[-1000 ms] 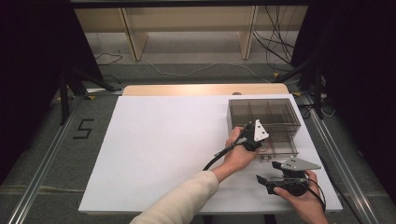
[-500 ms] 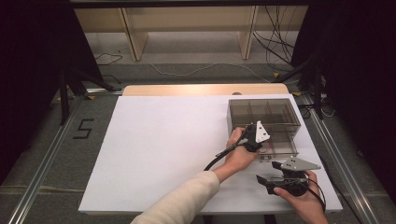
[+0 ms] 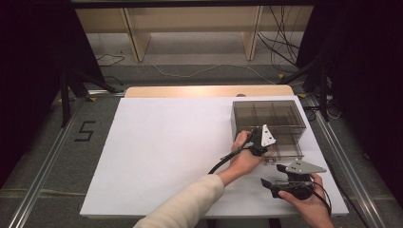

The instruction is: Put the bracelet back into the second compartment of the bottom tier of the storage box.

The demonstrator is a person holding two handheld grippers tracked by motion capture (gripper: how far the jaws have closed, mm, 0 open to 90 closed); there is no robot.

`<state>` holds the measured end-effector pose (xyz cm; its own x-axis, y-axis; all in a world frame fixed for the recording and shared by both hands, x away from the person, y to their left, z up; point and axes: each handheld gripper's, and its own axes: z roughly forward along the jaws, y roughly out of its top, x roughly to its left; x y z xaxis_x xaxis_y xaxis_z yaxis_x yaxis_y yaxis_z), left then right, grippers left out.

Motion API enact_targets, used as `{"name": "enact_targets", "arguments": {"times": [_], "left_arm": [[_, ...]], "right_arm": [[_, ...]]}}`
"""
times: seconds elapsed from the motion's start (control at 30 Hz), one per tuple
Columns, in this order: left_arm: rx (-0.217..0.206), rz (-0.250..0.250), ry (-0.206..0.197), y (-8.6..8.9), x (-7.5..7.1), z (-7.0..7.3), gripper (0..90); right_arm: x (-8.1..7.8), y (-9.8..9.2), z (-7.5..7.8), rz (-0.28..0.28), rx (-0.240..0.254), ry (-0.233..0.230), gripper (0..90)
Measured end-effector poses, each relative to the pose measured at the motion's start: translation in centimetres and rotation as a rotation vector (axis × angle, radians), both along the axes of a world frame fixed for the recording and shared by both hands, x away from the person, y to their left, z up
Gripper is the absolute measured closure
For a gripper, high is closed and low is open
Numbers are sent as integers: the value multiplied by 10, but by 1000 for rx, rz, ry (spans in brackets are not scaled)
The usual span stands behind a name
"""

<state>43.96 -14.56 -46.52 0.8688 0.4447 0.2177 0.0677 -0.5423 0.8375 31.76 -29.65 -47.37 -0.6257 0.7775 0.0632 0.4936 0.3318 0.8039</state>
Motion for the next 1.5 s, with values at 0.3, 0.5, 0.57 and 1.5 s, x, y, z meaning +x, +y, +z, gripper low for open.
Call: {"name": "enact_targets", "arguments": {"times": [0.3, 0.5, 0.57, 1.5], "left_arm": [[-14, -7, 33, 3, -1, 2, 801], [-36, -15, 41, 9, -4, 9, 755], [-47, -11, 40, 12, -4, 12, 745], [-123, 101, 133, 102, -24, 45, 425]], "right_arm": [[0, 0, 0, 1, 0, -3, 168], [0, 0, 0, -1, -1, -5, 169], [0, 0, 0, -1, -2, -5, 168], [1, 0, 0, -6, -8, -1, 168]]}}
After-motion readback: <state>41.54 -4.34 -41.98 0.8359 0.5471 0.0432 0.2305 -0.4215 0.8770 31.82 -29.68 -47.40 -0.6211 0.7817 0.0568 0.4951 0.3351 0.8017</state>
